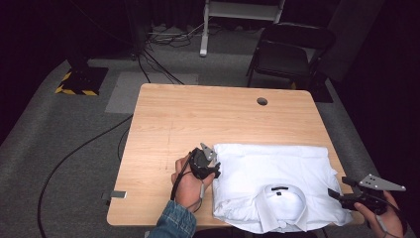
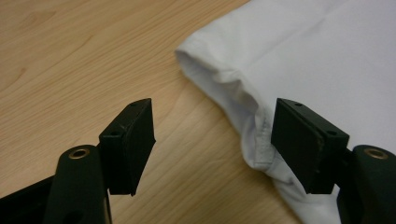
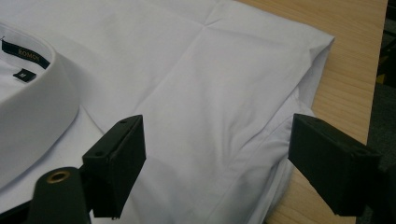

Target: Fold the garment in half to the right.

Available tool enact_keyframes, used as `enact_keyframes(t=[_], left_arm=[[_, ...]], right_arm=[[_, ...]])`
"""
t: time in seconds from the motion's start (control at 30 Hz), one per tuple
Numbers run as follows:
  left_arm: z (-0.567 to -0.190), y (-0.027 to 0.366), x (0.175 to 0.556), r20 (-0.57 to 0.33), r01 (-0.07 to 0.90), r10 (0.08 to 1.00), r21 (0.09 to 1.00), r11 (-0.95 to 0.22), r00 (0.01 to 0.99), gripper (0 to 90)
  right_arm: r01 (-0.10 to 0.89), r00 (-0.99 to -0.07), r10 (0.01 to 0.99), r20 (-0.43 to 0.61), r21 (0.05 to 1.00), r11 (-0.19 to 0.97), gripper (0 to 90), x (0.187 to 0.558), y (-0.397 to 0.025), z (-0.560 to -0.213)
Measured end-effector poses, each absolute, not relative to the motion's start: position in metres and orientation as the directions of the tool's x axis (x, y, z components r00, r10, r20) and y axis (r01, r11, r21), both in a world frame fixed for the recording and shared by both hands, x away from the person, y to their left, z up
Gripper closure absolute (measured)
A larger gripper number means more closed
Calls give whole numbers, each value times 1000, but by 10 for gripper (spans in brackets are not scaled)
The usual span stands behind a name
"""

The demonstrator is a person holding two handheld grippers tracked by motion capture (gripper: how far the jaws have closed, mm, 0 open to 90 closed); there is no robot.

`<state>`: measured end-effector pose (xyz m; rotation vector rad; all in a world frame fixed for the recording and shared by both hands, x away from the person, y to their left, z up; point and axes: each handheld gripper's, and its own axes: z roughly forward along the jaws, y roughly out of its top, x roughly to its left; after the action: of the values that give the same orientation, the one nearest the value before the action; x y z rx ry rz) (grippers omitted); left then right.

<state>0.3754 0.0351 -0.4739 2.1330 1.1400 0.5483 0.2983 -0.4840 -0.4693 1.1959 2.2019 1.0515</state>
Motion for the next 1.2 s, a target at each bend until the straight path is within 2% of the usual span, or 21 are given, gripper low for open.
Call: enact_keyframes(t=[0.17,0.23,0.4,0.47,0.57,0.73,0.93,1.03,1.2], left_arm=[[-487,44,384,98,641,858,623,-449,505,322],[-486,46,383,81,655,864,618,-435,498,332],[-469,49,376,-29,592,868,742,-314,497,349],[-466,43,376,-33,575,853,752,-322,521,333],[-472,33,380,2,581,839,721,-378,544,317],[-490,37,389,18,648,857,647,-402,514,322],[-488,45,389,25,666,869,631,-398,495,347],[-480,48,390,-24,639,873,692,-337,487,337],[-467,39,397,-24,580,856,746,-328,516,310]], right_arm=[[527,-544,839,-9,775,349,191,297,-484,-474],[526,-547,837,-11,774,353,191,297,-483,-474],[515,-551,835,-14,781,353,191,296,-481,-472],[514,-552,834,-14,781,353,191,296,-481,-471],[512,-553,833,-14,783,353,191,296,-479,-471],[513,-557,830,-12,781,356,191,295,-477,-474],[514,-551,835,-13,782,351,191,295,-481,-475],[512,-546,838,-12,787,344,191,293,-481,-474],[510,-543,840,-14,789,343,191,286,-480,-474]])
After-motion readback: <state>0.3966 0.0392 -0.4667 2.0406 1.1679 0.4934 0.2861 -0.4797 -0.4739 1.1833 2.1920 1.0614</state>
